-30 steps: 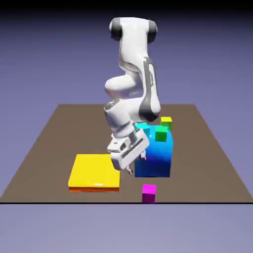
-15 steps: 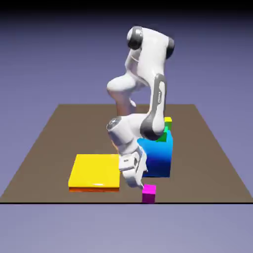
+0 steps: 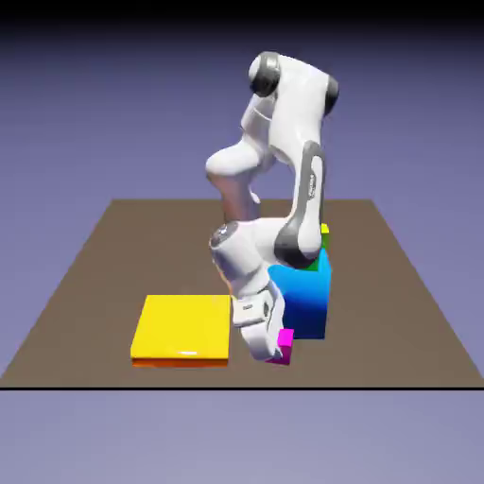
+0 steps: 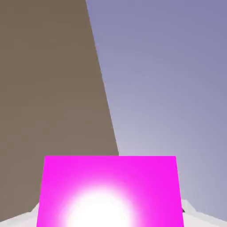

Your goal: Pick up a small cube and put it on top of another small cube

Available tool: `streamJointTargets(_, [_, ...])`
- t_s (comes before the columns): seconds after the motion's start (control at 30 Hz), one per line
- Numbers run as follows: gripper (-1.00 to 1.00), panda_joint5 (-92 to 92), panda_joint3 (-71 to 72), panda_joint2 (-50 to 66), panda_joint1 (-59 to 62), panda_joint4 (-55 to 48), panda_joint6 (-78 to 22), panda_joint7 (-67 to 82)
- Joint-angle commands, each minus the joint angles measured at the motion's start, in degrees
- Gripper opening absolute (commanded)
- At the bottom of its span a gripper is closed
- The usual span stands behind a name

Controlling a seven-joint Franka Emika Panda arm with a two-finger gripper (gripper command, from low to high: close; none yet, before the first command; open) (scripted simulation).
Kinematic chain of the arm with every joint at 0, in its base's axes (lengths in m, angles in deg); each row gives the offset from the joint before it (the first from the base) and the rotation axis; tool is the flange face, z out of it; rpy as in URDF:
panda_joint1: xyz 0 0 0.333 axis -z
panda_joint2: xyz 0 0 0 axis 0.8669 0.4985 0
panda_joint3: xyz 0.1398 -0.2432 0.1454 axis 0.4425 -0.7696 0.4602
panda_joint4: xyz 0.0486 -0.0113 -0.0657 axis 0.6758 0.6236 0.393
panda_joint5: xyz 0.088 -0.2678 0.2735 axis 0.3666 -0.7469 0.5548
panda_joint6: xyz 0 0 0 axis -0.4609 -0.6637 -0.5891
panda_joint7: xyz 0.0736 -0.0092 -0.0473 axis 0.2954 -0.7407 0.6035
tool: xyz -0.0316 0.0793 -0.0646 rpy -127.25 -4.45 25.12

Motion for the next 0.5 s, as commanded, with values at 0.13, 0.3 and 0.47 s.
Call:
streamJointTargets(0.13, [-1.00, -7.4, 1.4, -7.9, -0.5, 2.2, 2.5, -12.4])
streamJointTargets(0.3, [-1.00, -16.1, 3.0, -16.8, -0.5, 5.1, 4.0, -24.4])
streamJointTargets(0.47, [-1.00, -27.2, 5.2, -27.1, 0.3, 9.5, 3.7, -35.7])
